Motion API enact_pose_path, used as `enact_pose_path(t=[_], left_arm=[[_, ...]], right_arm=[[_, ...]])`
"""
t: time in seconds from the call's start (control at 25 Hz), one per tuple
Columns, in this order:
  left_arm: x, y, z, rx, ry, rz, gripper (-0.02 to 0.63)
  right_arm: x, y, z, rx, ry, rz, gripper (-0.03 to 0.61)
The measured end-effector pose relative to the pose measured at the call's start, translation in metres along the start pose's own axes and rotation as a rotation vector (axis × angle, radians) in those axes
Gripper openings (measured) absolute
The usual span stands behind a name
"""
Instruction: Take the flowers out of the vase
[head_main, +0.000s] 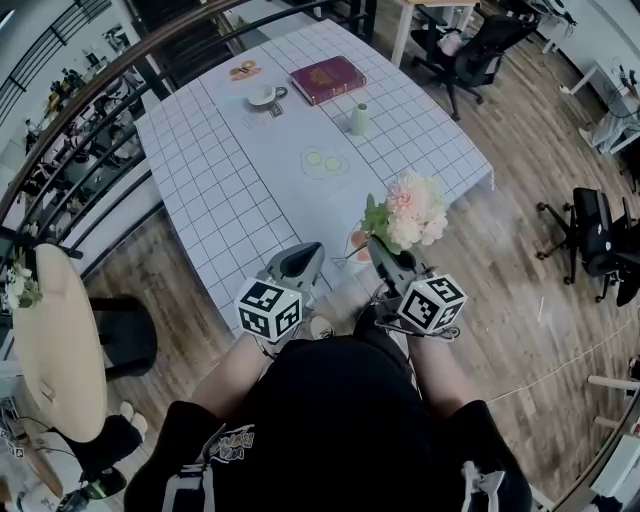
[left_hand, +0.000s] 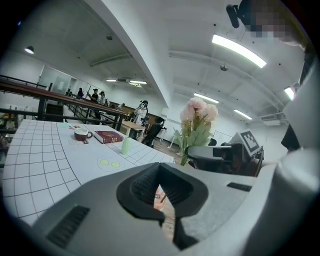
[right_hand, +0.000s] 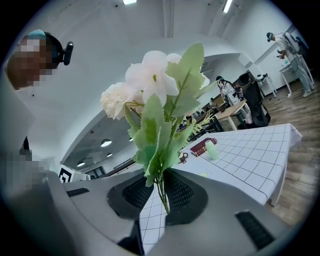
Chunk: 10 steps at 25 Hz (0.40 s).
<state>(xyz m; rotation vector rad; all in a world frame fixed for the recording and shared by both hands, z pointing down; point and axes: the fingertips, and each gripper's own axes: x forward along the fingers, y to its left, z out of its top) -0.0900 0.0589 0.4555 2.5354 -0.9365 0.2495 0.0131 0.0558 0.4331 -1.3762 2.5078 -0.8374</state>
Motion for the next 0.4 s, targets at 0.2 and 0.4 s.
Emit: enact_pose_path(t=[0.2,0.4], left_arm=[[0.0000,0.0019,0.0006,0.001,-0.001,-0.002,0.008],[0.0000,0.0055,0.0017,0.001,-0.002,-0.005,0.006]], right_arm=[[0.0022,0.0000,-0.0006,0.000,0.000,-0.002,0.074],[0.0064,0.0008,-0.0008,0.000,-0.001,-0.002,0.074]])
